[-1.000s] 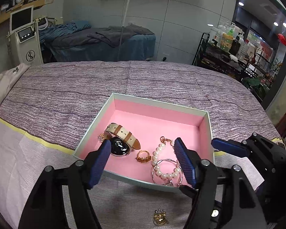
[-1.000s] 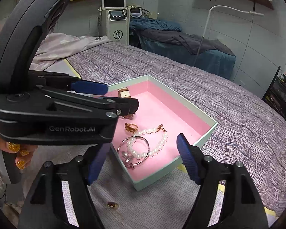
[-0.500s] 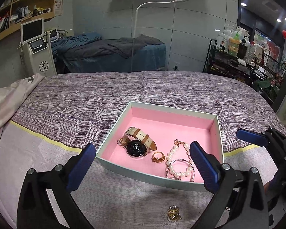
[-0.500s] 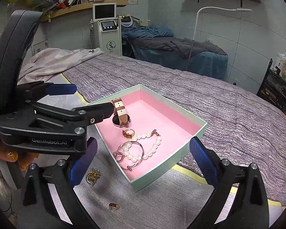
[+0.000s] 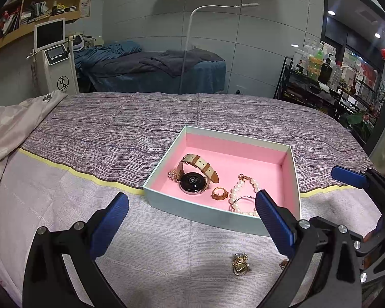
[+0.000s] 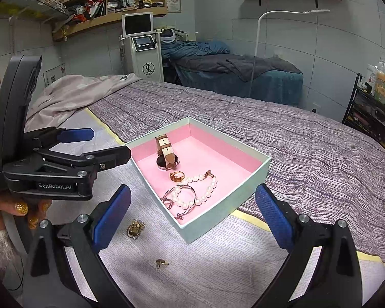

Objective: Organize jewelry
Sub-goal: 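Withdraw both grippers from the box toward the remaining gold pieces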

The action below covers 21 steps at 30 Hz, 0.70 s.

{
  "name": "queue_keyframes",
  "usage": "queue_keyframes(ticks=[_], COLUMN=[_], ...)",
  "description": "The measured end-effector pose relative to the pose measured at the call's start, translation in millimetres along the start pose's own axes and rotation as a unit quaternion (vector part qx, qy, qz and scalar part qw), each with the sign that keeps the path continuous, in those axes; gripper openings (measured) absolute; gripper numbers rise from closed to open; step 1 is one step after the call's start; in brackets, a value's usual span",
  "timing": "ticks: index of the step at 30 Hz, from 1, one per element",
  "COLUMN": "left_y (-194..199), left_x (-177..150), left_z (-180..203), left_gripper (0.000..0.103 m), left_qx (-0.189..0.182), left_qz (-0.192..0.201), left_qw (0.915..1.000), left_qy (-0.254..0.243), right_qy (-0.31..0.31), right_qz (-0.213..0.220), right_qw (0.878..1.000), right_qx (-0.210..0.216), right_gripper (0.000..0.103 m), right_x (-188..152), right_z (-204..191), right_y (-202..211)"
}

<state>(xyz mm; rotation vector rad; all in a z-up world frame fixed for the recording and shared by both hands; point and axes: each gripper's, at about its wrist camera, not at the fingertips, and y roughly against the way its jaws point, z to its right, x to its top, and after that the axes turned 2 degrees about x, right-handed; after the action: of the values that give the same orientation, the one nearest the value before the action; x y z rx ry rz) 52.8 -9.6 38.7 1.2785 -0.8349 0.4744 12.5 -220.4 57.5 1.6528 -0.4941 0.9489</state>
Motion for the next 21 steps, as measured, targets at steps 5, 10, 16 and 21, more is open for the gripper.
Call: queue_keyframes(ticks=[5,10,16,21], left_y=[10,14,14,9], left_x=[-16,-39,-64,-79], left_z=[-1,1,-1,1], left_gripper=[0.097,0.097,0.097,0.093], left_qx=[-0.018,-0.018,-0.026,-0.024], left_qz=[-0.005,-0.019,-0.041,-0.056], left_qw=[0.9998,0.9996,0.9988,0.9980], left_qy=[-0.001,-0.012,-0.010,-0.018], right_qy=[-0.011,-0.013,-0.014,0.003], right_qz=[-0.006,-0.030,-0.046,-0.064], right_qw=[1.000,0.999,0.999,0.998], right_qx=[0.010,0.012,0.017,0.023], right_gripper=[0.096,0.096,0.096,0.090], right_x=[-16,-37,-52,-58], right_z=[1,0,-3,-11], right_y=[12,14,13,7])
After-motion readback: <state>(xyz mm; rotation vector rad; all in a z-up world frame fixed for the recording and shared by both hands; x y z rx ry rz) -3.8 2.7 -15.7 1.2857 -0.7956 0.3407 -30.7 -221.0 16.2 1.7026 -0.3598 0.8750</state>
